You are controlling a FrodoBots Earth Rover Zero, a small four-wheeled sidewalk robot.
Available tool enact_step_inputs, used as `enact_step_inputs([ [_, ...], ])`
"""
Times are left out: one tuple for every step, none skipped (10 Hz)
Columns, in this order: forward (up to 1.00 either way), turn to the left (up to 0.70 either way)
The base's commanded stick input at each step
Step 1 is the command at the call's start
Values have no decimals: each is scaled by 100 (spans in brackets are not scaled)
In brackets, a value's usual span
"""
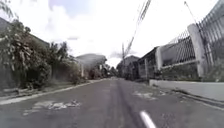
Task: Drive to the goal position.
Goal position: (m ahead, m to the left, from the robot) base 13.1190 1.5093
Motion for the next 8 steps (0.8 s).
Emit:
enact_step_inputs([
  [50,0],
  [50,-5],
  [50,-20],
  [50,-34],
  [50,-37],
  [50,-41],
  [50,-44],
  [50,-46],
])
